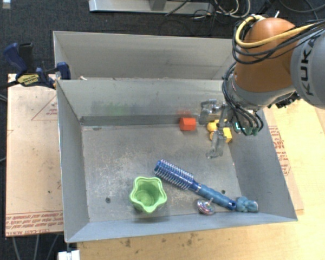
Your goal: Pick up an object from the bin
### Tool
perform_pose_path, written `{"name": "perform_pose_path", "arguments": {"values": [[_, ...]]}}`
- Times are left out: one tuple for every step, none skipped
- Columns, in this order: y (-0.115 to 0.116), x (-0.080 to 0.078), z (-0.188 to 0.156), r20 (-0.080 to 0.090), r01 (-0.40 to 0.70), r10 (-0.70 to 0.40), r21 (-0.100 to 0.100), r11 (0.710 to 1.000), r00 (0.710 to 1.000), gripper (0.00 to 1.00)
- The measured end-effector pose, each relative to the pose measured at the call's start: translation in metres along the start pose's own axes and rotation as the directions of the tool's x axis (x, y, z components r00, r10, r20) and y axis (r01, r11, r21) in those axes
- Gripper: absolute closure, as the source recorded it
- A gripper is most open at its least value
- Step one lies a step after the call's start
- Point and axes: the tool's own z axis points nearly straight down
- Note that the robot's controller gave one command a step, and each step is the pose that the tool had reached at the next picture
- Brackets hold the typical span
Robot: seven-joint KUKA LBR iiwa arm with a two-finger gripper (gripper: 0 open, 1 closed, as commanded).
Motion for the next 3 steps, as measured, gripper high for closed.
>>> {"name": "perform_pose_path", "arguments": {"values": [[0.049,0.053,0.157,-0.002,0.111,-0.111,-0.001,0.994,0.994,0.00],[0.048,0.051,0.153,0.005,0.109,-0.109,0.001,0.994,0.994,1.00],[0.063,0.039,0.023,0.016,0.117,-0.117,0.001,0.993,0.993,1.00]]}}
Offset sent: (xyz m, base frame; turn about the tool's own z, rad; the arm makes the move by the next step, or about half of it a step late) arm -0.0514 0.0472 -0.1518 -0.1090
